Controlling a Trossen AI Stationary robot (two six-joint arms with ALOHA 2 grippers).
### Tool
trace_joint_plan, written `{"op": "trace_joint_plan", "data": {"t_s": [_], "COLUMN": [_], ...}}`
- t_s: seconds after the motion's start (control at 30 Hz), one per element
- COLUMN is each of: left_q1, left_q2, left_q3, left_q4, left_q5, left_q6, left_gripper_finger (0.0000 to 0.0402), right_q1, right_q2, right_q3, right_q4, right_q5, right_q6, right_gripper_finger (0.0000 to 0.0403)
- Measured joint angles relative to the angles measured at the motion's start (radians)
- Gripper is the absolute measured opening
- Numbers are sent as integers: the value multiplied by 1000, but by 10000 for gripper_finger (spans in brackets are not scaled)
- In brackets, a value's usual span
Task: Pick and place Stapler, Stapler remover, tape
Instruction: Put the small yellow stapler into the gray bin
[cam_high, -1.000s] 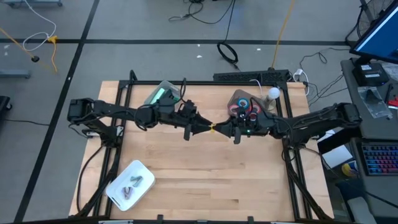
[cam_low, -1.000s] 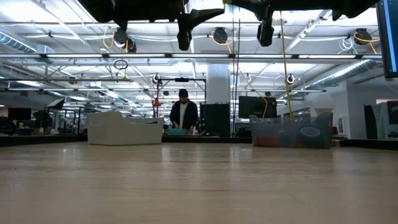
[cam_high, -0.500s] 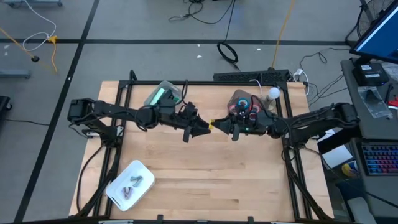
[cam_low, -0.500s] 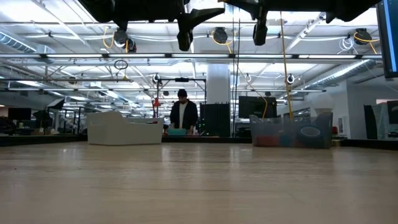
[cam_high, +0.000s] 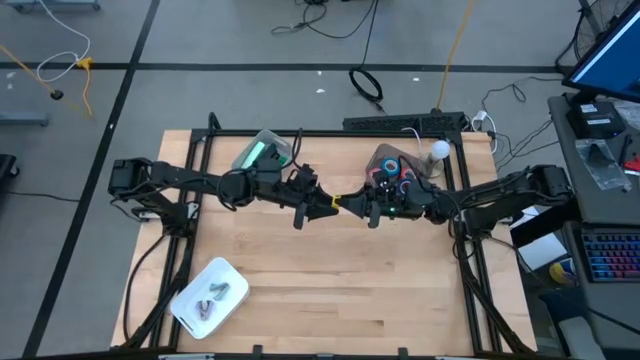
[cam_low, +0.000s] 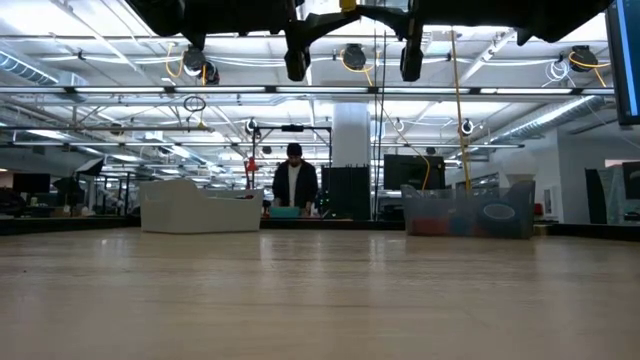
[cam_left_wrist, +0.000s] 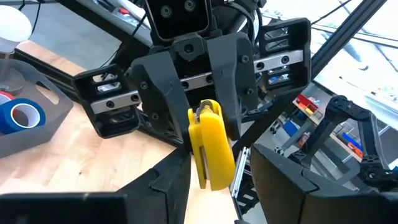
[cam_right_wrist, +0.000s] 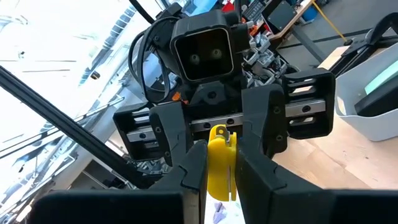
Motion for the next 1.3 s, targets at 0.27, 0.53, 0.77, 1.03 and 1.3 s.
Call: {"op": "trace_joint_plan", "data": {"t_s": [0.27, 0.53, 0.77, 1.03, 1.3], "left_q1": [13, 31, 61, 104, 200], "left_q2": [0, 0, -4, -12, -98], "left_q3": [0, 0, 3, 6, 2], "left_q4": [-4, -18, -126, -296, -746], "left_q5": [5, 38, 101, 155, 15], "left_q6": [-4, 0, 4, 62, 175], "left_gripper_finger": [101, 57, 65, 60, 67], "right_q1": [0, -1, -2, -3, -2], "right_q2": [0, 0, 2, 3, -32], "right_q3": [0, 0, -1, -3, -2], "right_q4": [-1, -6, -37, -75, -115], "right_q5": [0, 0, -42, -39, -51], "right_q6": [0, -1, -26, -54, -89], "right_gripper_finger": [50, 88, 116, 125, 125]}}
